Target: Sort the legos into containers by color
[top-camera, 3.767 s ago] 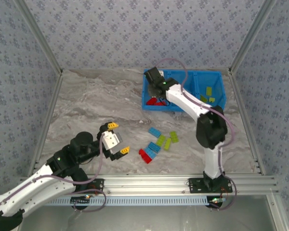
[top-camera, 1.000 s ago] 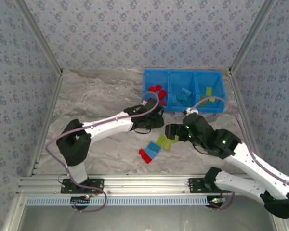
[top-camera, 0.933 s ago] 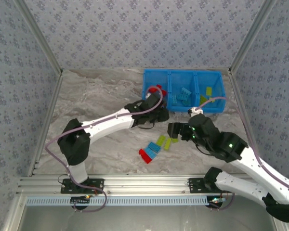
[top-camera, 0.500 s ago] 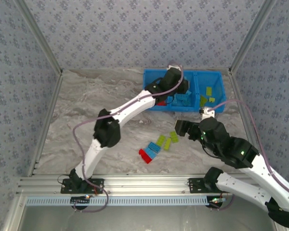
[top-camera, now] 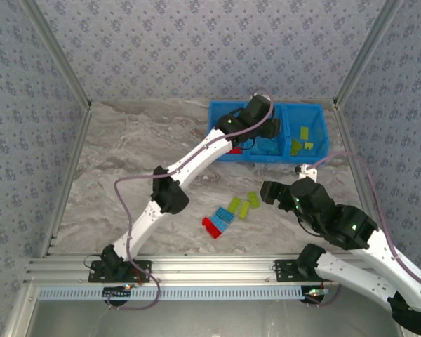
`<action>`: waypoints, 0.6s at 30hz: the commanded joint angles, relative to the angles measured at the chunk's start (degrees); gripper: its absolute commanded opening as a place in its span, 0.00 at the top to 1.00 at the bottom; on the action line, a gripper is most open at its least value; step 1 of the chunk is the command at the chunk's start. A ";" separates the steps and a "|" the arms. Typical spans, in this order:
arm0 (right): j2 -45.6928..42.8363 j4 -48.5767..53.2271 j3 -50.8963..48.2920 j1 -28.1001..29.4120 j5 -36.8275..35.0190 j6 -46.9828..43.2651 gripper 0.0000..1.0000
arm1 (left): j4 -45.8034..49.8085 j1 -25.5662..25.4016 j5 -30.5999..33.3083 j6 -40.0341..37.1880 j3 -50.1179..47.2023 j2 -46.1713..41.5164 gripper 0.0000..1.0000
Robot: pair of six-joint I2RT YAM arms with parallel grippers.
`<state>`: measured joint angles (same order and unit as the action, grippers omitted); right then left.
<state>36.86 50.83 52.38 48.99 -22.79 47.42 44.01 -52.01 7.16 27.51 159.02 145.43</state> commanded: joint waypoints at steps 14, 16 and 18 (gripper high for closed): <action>14.74 -6.95 -7.64 -0.73 6.47 4.52 0.02 | -35.87 -4.94 1.70 -11.81 -89.44 -69.38 0.32; 17.80 -10.71 -8.69 -1.04 8.77 5.20 0.03 | -33.04 -6.36 1.48 -14.54 -94.21 -74.90 0.32; 21.14 -13.80 -9.25 -1.50 11.18 6.15 0.06 | -28.37 -7.46 -0.87 -17.30 -97.55 -79.66 0.31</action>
<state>55.55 42.76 43.94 48.10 -15.68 50.85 12.95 -58.00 8.36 15.40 64.51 70.65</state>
